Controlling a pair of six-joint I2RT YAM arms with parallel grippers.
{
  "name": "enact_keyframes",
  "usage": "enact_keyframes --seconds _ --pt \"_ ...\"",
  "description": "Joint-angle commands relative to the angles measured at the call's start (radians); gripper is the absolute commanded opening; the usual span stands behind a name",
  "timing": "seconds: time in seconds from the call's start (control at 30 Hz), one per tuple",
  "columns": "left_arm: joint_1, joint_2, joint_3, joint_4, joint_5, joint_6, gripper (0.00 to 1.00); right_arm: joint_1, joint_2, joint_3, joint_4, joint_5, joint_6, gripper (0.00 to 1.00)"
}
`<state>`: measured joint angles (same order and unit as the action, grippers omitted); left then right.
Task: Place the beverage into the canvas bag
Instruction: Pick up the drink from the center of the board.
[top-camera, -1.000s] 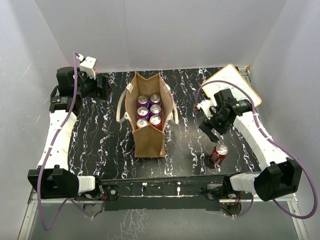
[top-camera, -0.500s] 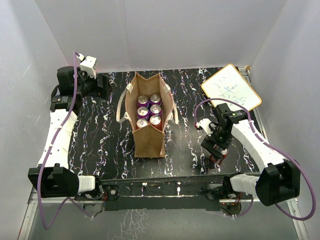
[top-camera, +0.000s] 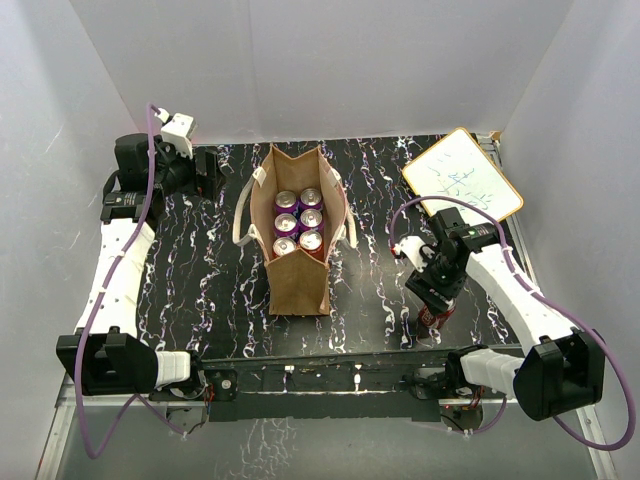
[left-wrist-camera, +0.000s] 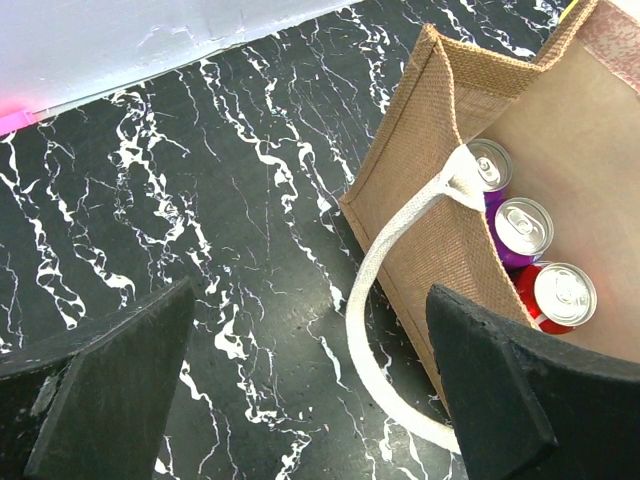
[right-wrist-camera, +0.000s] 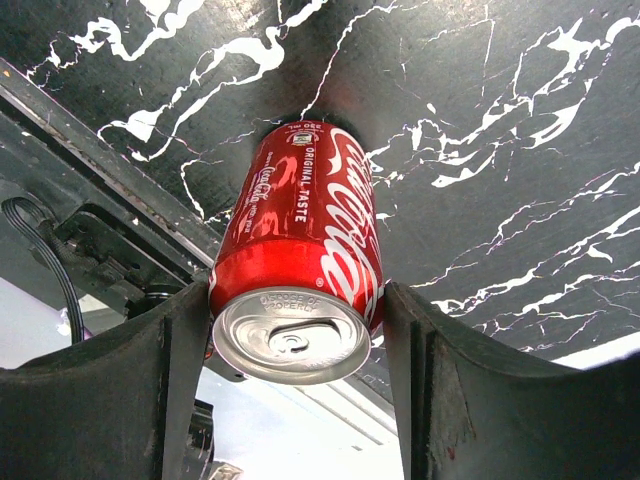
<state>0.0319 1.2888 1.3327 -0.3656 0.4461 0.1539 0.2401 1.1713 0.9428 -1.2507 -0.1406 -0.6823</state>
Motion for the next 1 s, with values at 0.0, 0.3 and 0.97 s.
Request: enact_keyframes --seconds 0.0,0.3,0.97 --pt "0.007 0.005 0.01 0.025 0.047 -0.021 0.97 -0.003 0.003 0.05 0.034 -0.011 0.003 0.6" --pt "0.008 0.01 0.012 0.022 0.061 -0.027 0.97 -0.003 -0.022 -0.019 0.069 0.0 0.02 0.76" --pt "0.007 0.038 0.024 0.046 0.079 -0.048 0.97 -0.002 0.006 0.248 0.109 -0.088 0.115 0.16"
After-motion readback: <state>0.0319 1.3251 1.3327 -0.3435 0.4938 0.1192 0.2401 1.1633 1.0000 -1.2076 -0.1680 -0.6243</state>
